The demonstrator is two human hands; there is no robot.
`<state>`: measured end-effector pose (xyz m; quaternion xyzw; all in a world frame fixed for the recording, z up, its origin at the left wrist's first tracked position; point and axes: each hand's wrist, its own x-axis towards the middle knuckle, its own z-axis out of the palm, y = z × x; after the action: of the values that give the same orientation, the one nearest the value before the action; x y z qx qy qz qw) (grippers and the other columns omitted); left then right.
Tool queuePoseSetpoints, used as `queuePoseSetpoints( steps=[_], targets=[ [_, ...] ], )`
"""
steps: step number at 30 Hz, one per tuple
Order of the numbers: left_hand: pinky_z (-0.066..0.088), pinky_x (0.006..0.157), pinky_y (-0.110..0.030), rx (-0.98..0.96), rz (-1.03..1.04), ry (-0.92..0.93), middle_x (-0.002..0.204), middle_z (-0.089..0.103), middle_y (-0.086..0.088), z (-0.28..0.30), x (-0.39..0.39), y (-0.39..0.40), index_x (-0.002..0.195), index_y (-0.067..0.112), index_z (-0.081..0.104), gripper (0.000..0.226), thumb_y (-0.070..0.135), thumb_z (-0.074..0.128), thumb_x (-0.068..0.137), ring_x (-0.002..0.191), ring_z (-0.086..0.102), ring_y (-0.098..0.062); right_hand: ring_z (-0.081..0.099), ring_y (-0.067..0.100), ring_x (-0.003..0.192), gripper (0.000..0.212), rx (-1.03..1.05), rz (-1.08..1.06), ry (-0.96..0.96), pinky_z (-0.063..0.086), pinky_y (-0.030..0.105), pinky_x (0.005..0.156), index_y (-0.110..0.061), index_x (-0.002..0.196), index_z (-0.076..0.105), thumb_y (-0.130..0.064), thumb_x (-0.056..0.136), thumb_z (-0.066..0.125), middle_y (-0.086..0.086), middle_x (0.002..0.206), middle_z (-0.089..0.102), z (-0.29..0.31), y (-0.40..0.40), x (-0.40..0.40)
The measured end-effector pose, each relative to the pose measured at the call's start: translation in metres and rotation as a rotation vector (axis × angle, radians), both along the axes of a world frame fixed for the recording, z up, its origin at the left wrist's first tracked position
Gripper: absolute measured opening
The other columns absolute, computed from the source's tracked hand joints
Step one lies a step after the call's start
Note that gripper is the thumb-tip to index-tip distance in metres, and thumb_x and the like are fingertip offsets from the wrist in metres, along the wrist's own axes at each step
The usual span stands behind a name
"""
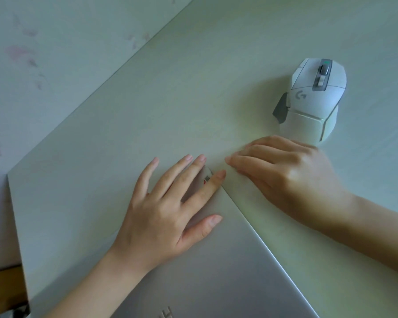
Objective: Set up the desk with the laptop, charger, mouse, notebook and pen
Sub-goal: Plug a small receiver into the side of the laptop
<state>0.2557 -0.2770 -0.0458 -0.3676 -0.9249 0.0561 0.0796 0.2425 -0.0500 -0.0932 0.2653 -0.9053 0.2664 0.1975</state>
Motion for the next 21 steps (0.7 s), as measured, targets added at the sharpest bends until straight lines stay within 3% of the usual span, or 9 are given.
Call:
queuePoseSetpoints(
  steps=[3,7,12,17,21],
  targets=[
    [0.036,0.105,-0.051,0.025,-0.002,-0.050,0.143,0.049,-0.009,0.000,-0.002,-0.001,0.137,0.027,0.049,0.049,0.053,0.038,0.097,0.130,0.049,-0.023,0.067,0.029,0.083,0.026,-0.043,0.118,-0.025,0.054,0.038,0.057,-0.010,0.107,0.069,-0.001,0.083,0.066,0.004,0.096,0.071,-0.001,0.006,0.002],
    [0.040,0.102,-0.041,0.101,0.046,-0.188,0.142,0.049,-0.011,0.000,-0.002,-0.001,0.139,0.029,0.047,0.050,0.054,0.038,0.096,0.119,0.056,-0.025,0.067,0.016,0.073,0.014,-0.353,0.153,-0.271,0.054,0.034,0.060,-0.010,0.100,0.070,-0.012,0.087,0.063,-0.002,0.088,0.070,0.007,0.011,0.013],
    [0.043,0.092,-0.031,0.164,0.114,-0.320,0.136,0.054,-0.002,0.005,-0.003,0.001,0.135,0.034,0.050,0.050,0.057,0.042,0.093,0.113,0.054,-0.017,0.067,0.010,0.067,0.013,-0.423,0.124,-0.419,0.054,0.031,0.061,-0.018,0.095,0.069,-0.020,0.083,0.066,-0.006,0.083,0.070,0.009,0.003,0.013],
    [0.043,0.090,-0.025,0.448,0.324,-0.540,0.121,0.058,0.014,0.008,-0.004,0.007,0.122,0.044,0.061,0.043,0.056,0.057,0.081,0.113,0.054,-0.008,0.068,0.002,0.073,0.010,-0.500,0.103,-0.519,0.055,0.026,0.064,-0.018,0.088,0.071,-0.017,0.078,0.069,-0.009,0.082,0.072,0.011,-0.001,0.014],
    [0.044,0.087,-0.022,0.427,0.338,-0.556,0.118,0.056,0.020,0.011,-0.008,0.010,0.119,0.047,0.062,0.046,0.061,0.059,0.075,0.113,0.053,-0.004,0.066,-0.001,0.071,0.016,-0.493,0.075,-0.553,0.054,0.022,0.066,-0.017,0.092,0.074,-0.021,0.078,0.070,-0.010,0.081,0.072,0.013,-0.005,0.013]
  ],
)
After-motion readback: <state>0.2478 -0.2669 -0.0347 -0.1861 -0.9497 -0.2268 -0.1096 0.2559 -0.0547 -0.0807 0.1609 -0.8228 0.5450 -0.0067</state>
